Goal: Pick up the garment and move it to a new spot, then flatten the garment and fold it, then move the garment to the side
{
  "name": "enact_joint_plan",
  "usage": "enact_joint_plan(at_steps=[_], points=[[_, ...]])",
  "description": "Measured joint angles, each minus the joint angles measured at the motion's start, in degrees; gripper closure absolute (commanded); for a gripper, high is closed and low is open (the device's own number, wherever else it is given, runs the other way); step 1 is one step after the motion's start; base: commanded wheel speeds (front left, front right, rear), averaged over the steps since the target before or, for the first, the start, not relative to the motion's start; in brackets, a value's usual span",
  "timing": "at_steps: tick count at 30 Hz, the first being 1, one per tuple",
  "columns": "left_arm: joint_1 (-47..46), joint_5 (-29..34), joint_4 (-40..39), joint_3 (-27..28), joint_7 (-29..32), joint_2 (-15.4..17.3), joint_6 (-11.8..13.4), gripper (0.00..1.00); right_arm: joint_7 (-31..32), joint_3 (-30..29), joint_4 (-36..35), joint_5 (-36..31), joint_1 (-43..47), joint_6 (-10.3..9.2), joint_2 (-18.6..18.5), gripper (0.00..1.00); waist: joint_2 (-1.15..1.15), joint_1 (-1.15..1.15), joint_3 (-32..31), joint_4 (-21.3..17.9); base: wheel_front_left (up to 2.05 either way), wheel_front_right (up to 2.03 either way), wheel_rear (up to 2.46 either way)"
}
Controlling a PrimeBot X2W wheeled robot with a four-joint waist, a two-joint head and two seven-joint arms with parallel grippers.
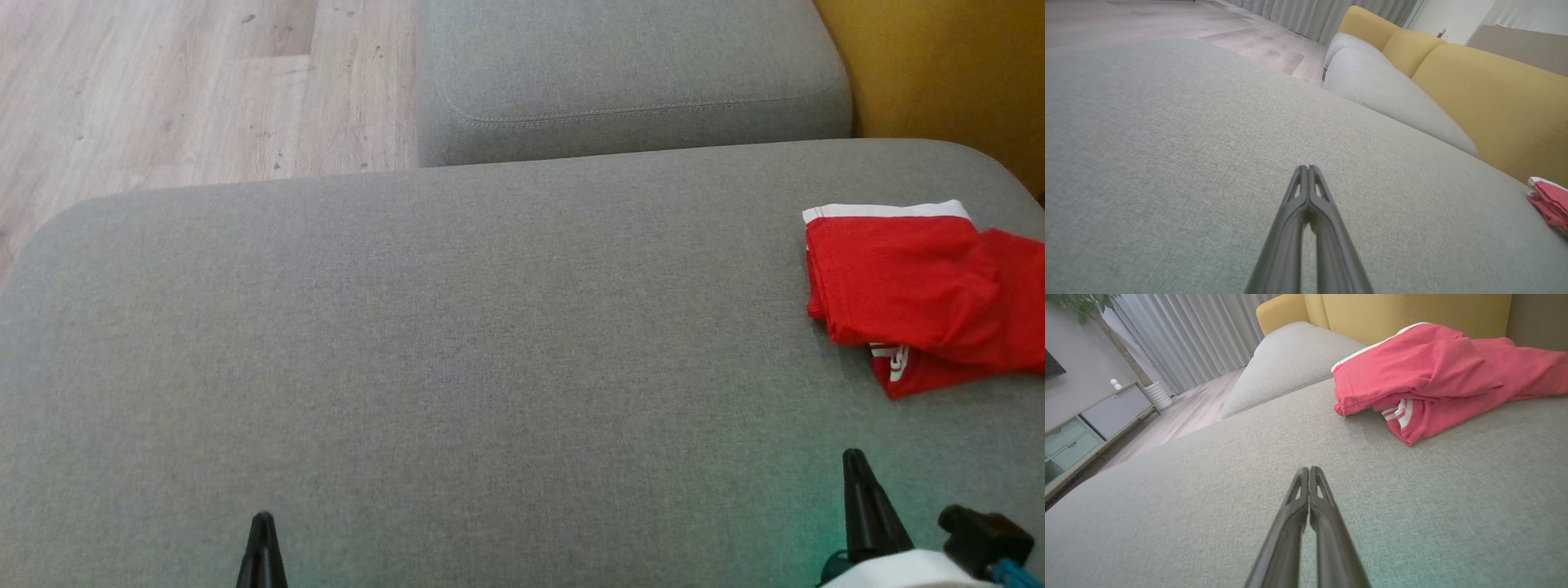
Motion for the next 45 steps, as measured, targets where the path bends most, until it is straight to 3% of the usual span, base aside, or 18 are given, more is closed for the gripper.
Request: enact_joint_plan(at_steps=[45], points=[[-7.0, -28.6, 1.1, 3.7, 7.5, 0.1, -2.5, 1.00, 6.6, -2.2, -0.3, 32.6, -5.6, 0.00, -0.1, 1.00, 0.00, 0.00, 1.0, 0.3, 0.00, 0.00, 0.00]])
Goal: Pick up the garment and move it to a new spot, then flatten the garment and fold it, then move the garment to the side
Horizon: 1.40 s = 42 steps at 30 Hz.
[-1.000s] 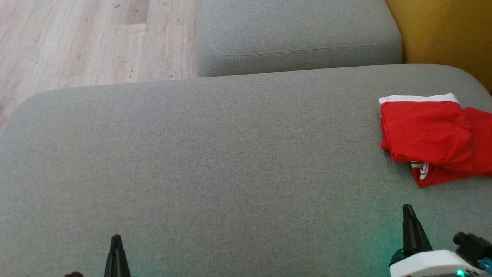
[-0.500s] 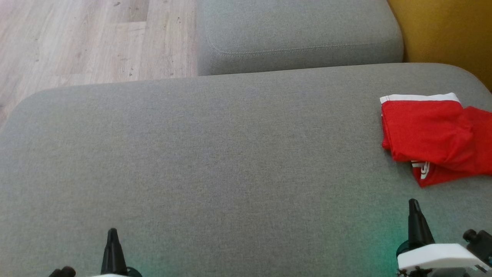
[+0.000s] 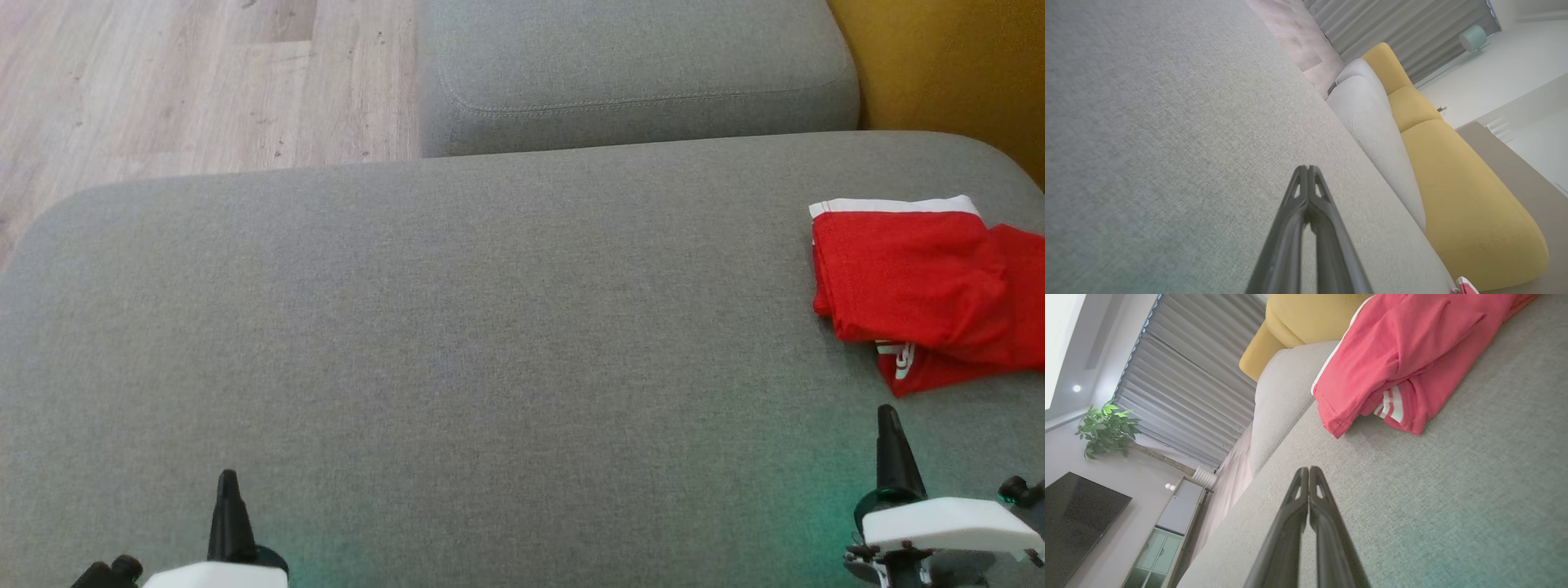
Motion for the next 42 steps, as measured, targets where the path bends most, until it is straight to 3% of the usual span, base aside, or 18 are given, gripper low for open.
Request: enact_joint_plan(at_steps=[42], points=[[-6.6, -25.0, 0.9, 3.7, 6.7, 0.0, -2.4, 1.00, 6.3, -2.7, -0.4, 28.4, -4.6, 0.00, -0.1, 1.00, 0.00, 0.00, 0.9, 0.3, 0.00, 0.00, 0.00]])
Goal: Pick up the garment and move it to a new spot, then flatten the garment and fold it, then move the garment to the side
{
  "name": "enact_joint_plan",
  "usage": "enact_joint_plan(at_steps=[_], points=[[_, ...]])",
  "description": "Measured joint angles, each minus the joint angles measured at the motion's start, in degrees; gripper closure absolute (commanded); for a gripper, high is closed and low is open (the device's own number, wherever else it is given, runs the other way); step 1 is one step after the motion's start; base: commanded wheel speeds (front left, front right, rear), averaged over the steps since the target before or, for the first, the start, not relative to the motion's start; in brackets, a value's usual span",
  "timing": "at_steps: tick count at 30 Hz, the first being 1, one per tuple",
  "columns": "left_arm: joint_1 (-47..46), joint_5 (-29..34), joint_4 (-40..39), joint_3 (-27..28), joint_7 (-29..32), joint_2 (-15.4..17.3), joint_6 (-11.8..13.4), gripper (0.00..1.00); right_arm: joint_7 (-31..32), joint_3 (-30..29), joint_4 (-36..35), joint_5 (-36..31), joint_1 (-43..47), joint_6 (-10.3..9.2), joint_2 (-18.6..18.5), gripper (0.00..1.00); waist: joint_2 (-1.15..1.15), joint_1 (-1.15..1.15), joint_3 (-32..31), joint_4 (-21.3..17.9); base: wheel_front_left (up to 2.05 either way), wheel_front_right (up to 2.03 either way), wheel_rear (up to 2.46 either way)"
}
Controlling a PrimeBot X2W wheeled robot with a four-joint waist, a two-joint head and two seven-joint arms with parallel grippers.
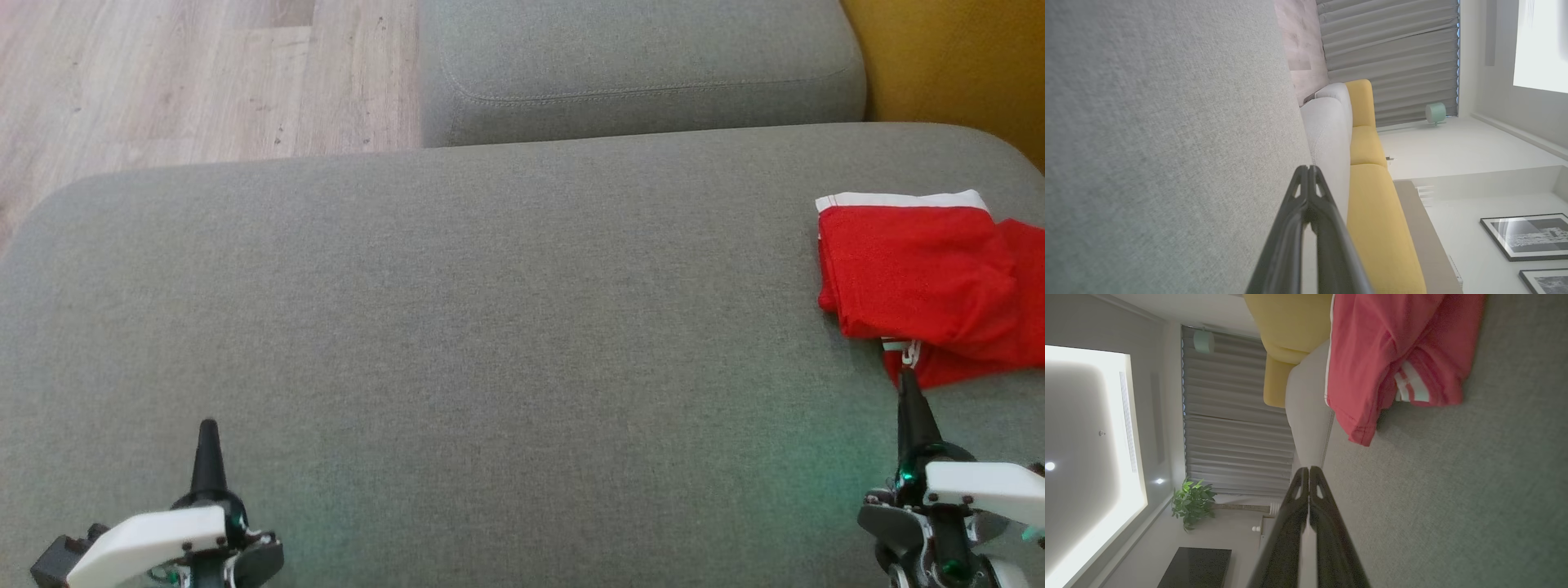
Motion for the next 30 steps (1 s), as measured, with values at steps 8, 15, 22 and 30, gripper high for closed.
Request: enact_joint_plan(at_steps=[8, 15, 22, 30], points=[[-1.0, -4.9, 0.3, 0.6, 1.5, 0.0, -0.5, 1.00, 1.1, -0.7, 0.0, 5.5, -1.3, 0.00, 0.0, 1.00, 0.00, 0.00, 0.2, 0.1, 0.00, 0.00, 0.00], [-2.4, -9.1, 0.5, 1.6, 2.6, 0.0, -0.9, 1.00, 2.2, -1.0, 0.0, 10.3, -2.2, 0.00, 0.0, 1.00, 0.00, -0.01, 0.3, 0.1, 0.00, 0.00, 0.00], [-3.0, -10.3, 0.5, 1.8, 3.0, -0.1, -1.0, 1.00, 2.7, -1.3, -0.1, 11.6, -2.3, 0.00, 0.0, 1.00, 0.00, -0.01, 0.4, 0.1, 0.00, 0.00, 0.00], [-3.0, -10.3, 0.5, 1.8, 3.0, -0.1, -1.0, 1.00, 2.7, -1.3, -0.1, 11.6, -2.3, 0.00, 0.0, 1.00, 0.00, -0.01, 0.4, 0.1, 0.00, 0.00, 0.00]])
